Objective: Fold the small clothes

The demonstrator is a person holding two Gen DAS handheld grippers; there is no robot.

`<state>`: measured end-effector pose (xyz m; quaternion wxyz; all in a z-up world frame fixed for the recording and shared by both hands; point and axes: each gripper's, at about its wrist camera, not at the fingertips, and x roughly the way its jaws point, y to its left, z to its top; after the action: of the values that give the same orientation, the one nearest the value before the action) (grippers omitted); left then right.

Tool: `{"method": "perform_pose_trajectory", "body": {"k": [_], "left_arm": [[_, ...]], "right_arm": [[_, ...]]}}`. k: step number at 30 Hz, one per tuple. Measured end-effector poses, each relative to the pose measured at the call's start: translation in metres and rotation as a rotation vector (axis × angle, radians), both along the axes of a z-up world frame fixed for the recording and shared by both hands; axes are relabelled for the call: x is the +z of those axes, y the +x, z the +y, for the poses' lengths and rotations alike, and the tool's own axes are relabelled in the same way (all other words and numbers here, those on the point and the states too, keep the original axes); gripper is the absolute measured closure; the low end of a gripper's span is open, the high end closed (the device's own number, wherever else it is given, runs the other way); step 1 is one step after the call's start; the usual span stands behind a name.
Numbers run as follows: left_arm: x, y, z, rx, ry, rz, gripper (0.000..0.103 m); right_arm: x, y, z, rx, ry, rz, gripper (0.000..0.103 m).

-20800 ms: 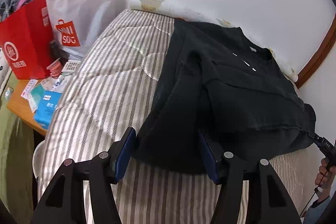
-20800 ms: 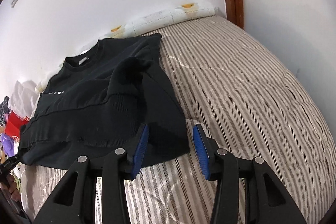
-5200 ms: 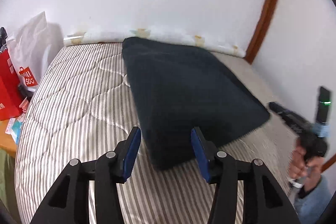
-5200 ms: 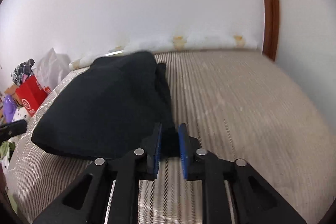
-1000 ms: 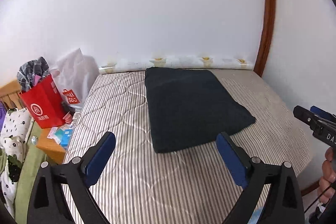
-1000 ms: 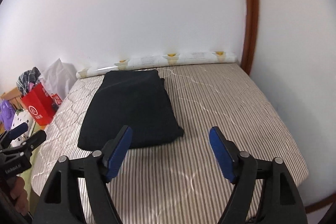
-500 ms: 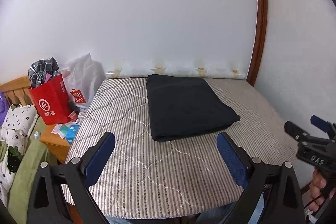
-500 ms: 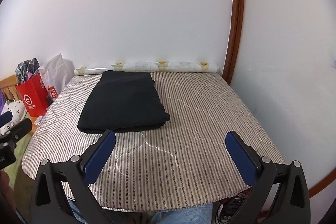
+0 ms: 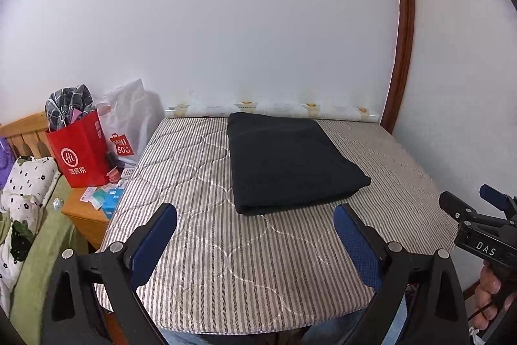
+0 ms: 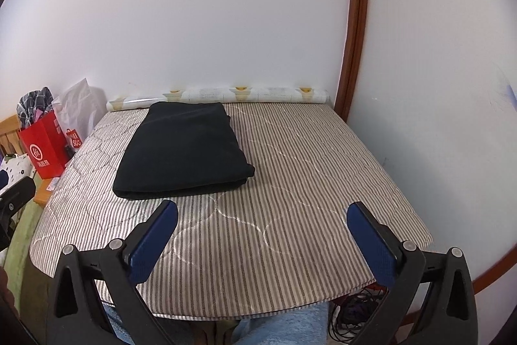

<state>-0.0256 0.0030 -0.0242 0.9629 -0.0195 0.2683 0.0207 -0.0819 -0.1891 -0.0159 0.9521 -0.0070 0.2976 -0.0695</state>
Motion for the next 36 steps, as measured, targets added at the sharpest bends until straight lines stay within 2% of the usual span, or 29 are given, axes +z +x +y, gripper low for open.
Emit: {"method": "perform_pose_trajectory", "body": {"k": [36], "left_arm": [[-0.0058,-0.0009,-0.0029,0.003,-0.012,0.01,0.005]], "right_arm": [[0.002,-0.009,0.0024,-0.015,-0.034,-0.015,0.0]]}}
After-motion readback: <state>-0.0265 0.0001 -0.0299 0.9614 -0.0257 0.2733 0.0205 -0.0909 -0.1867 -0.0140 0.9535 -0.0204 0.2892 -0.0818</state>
